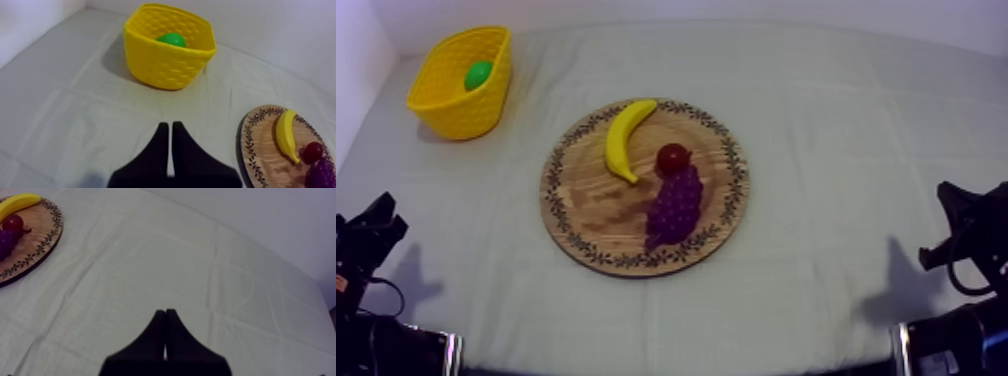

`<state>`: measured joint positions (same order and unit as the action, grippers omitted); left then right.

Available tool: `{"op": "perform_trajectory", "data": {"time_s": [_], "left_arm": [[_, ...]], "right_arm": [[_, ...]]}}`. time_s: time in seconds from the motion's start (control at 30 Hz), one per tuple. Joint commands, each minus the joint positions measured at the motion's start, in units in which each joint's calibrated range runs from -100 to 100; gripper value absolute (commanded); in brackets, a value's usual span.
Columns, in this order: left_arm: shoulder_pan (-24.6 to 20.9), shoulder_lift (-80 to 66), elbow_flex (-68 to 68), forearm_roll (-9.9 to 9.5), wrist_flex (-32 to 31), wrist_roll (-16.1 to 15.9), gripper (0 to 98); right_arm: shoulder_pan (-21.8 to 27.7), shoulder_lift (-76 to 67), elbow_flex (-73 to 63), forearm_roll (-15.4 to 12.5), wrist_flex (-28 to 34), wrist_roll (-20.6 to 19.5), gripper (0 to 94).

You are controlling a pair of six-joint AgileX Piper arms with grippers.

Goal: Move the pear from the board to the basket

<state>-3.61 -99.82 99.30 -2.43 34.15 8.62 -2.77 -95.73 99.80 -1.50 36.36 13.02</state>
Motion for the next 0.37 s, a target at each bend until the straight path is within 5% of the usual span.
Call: {"op": "perform_trajectory", "data": {"time_s": [0.0, 0.33], "left_arm": [[0.02, 0.0, 0.08, 0.01, -0.14, 0.2, 0.0], [0.02, 0.0, 0.14, 0.02, -0.35, 0.52, 0.0]], "right_arm": [[0.01, -0.03, -0.02, 0.01, 0.02, 0.0, 0.4], [0.01, -0.03, -0.02, 0.01, 0.02, -0.01, 0.4]]}}
